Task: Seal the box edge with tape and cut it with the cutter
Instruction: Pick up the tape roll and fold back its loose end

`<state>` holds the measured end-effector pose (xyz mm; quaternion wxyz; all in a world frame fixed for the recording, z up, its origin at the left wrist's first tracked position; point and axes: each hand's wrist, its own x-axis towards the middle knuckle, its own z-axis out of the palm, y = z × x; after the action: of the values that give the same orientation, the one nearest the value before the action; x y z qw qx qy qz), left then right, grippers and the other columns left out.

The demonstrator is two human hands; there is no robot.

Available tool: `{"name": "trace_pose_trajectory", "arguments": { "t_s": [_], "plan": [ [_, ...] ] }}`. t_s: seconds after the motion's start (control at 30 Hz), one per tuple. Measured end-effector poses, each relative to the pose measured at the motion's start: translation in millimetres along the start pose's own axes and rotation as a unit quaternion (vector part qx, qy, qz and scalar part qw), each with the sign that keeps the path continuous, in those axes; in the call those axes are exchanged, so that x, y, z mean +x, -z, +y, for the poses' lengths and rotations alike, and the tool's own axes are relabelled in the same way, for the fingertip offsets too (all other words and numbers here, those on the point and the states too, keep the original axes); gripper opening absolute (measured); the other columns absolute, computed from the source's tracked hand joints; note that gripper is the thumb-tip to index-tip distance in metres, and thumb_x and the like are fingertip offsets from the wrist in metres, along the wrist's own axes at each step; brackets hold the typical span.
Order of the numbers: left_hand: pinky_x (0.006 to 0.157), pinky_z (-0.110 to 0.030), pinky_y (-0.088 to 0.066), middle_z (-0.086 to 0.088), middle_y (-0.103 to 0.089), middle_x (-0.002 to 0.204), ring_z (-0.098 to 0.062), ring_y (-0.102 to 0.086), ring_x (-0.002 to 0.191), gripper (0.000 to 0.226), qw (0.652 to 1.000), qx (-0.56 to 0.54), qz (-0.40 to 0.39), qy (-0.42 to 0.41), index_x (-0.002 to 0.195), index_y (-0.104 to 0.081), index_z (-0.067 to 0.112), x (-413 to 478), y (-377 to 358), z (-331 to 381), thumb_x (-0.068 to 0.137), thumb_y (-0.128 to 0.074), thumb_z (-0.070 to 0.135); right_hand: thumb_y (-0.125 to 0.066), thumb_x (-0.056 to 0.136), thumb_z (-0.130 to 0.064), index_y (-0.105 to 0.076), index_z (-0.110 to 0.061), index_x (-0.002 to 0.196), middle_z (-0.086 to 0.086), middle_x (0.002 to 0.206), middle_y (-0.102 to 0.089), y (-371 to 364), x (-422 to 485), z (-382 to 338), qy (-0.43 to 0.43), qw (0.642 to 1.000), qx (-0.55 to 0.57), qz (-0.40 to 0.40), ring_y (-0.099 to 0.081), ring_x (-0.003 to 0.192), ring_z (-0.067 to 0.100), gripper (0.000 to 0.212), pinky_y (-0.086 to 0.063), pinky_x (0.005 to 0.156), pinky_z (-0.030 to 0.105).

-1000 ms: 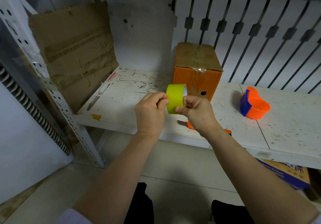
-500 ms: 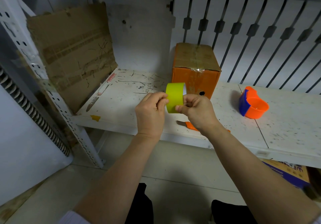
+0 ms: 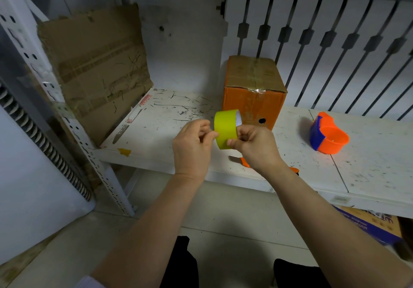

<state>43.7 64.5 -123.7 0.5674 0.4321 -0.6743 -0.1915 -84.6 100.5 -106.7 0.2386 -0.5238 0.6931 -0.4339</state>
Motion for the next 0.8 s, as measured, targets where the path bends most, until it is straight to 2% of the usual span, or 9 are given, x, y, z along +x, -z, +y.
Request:
{"name": "trace_pose_trajectory", "arguments": {
  "t_s": [0.1, 0.2, 0.27, 0.37, 0.53, 0.63, 0.8],
  "plan": [
    [0.063, -0.022, -0.044, -0.014, -0.071, 0.075, -0.027, -0.063, 0.065, 0.013, 0.996, 0.067, -0.03, -0.047, 0.083, -0.073, 0.005, 3, 3, -1, 0.073, -0.065, 0.009, -0.072, 0.076, -0.018, -0.071, -0.009, 0.081, 0.022, 0.087, -0.072, 0, -2, -6, 0.019, 0.998, -0.058, 0.001, -0.068, 0.082, 0.04, 0.01, -0.057, 0.072, 0.054],
    [0.057, -0.031, -0.053, -0.015, -0.07, 0.068, -0.031, -0.062, 0.06, 0.014, 0.987, 0.12, -0.072, -0.077, 0.076, -0.072, 0.005, 8, 5, -2, 0.075, -0.059, 0.01, -0.069, 0.079, -0.022, -0.072, -0.009, 0.086, 0.016, 0.087, -0.073, 4, -3, -11, 0.048, 0.984, -0.17, 0.023, -0.067, 0.082, 0.032, 0.015, -0.056, 0.075, 0.044],
    [0.054, -0.038, -0.054, -0.016, -0.068, 0.065, -0.034, -0.06, 0.058, 0.015, 0.978, 0.162, -0.101, -0.086, 0.072, -0.07, 0.004, 12, 5, -1, 0.075, -0.056, 0.009, -0.065, 0.081, -0.024, -0.069, -0.01, 0.082, 0.011, 0.082, -0.071, 6, -5, -15, 0.06, 0.971, -0.229, 0.023, -0.063, 0.079, 0.029, 0.015, -0.054, 0.071, 0.039],
    [0.052, -0.035, -0.049, -0.018, -0.065, 0.064, -0.036, -0.058, 0.057, 0.01, 0.962, 0.213, -0.138, -0.098, 0.067, -0.067, 0.003, 17, 7, 3, 0.074, -0.061, 0.002, -0.06, 0.085, -0.024, -0.065, -0.016, 0.077, 0.005, 0.072, -0.06, 9, -9, -23, 0.07, 0.951, -0.3, 0.005, -0.054, 0.072, 0.024, 0.011, -0.045, 0.062, 0.031],
    [0.047, -0.03, -0.04, -0.019, -0.06, 0.058, -0.035, -0.055, 0.047, 0.01, 0.937, 0.266, -0.183, -0.132, 0.059, -0.062, 0.0, 21, 8, 6, 0.068, -0.061, -0.004, -0.055, 0.084, -0.017, -0.066, -0.017, 0.084, 0.009, 0.079, -0.066, 12, -11, -27, 0.088, 0.927, -0.363, -0.002, -0.048, 0.072, 0.024, 0.011, -0.038, 0.059, 0.03],
    [0.041, -0.026, -0.04, -0.015, -0.055, 0.051, -0.031, -0.051, 0.039, 0.012, 0.933, 0.275, -0.178, -0.151, 0.052, -0.059, 0.001, 18, 7, 5, 0.063, -0.061, -0.004, -0.052, 0.085, -0.015, -0.067, -0.019, 0.091, 0.005, 0.077, -0.059, 11, -13, -28, 0.091, 0.922, -0.377, -0.007, -0.053, 0.077, 0.025, 0.017, -0.04, 0.062, 0.03],
    [0.038, -0.022, -0.036, -0.012, -0.053, 0.049, -0.029, -0.049, 0.037, 0.01, 0.937, 0.271, -0.154, -0.16, 0.049, -0.055, 0.004, 14, 4, 5, 0.059, -0.056, 0.002, -0.055, 0.086, -0.021, -0.067, -0.021, 0.098, 0.007, 0.093, -0.069, 8, -14, -28, 0.091, 0.917, -0.389, -0.007, -0.062, 0.09, 0.027, 0.016, -0.049, 0.07, 0.033]
  ]
}}
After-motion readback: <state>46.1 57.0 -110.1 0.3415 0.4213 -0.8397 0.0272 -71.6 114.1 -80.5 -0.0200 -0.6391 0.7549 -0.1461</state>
